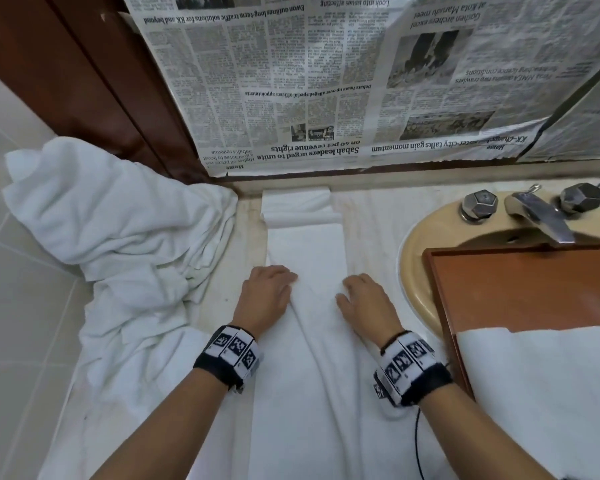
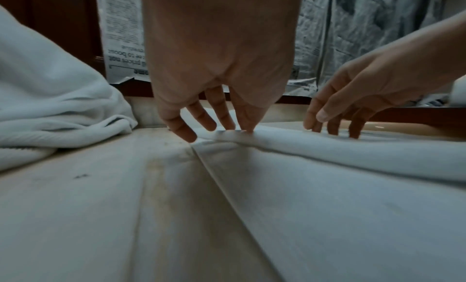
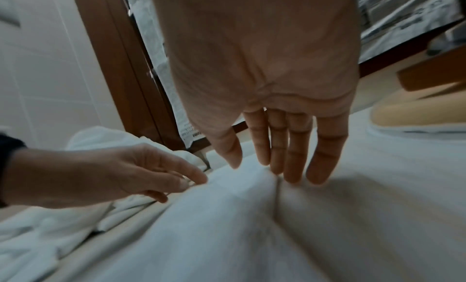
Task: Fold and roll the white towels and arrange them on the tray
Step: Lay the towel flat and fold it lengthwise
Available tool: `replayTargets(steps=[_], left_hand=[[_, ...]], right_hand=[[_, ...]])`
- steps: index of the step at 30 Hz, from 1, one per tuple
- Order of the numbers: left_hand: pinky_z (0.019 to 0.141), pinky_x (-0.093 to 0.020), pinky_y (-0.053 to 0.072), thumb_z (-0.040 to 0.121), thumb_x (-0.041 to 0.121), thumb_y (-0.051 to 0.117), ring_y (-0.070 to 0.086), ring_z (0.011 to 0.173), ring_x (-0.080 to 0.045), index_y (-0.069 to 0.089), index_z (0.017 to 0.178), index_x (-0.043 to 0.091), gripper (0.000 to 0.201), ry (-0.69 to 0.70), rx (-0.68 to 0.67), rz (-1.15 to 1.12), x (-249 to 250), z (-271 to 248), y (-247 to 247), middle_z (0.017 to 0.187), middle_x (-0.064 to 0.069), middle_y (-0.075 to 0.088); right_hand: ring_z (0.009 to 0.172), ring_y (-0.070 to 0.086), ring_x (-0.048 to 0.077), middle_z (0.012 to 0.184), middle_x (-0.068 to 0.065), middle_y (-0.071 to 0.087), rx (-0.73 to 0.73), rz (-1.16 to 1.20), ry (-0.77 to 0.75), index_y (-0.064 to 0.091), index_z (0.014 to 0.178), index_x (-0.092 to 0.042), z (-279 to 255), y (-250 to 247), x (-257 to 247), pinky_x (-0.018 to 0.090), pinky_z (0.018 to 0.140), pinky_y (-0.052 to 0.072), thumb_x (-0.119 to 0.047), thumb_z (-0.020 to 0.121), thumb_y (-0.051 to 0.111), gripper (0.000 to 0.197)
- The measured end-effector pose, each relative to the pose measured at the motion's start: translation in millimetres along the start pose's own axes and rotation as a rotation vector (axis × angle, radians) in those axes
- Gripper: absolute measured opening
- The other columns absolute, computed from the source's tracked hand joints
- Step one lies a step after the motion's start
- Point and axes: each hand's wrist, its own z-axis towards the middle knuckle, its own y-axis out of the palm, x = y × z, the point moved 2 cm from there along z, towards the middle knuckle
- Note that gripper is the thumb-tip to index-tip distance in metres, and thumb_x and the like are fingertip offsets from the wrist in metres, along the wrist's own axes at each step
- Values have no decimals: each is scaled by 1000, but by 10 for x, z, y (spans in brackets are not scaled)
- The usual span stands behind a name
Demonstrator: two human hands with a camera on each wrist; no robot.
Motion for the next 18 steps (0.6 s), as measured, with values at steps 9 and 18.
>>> replayTargets(steps=[9, 18], left_hand=[[88, -45, 49, 98, 17, 53, 45, 111, -29, 64, 126, 24, 31, 62, -166, 125, 210, 20, 73, 131, 1, 53], [76, -33, 43, 90, 5, 59, 51, 92, -20, 64, 100, 14, 14, 85, -61, -19, -46, -127, -179, 102, 4, 46]], right_hand=[[95, 57, 22, 105, -1, 59, -41, -29, 177, 54, 107, -17, -624, 218, 78, 34, 78, 48, -33, 96, 54, 19], [76, 59, 22, 80, -1, 63, 75, 59, 81, 57, 91, -18, -988, 215, -449, 40, 70, 53, -35, 94, 59, 17]])
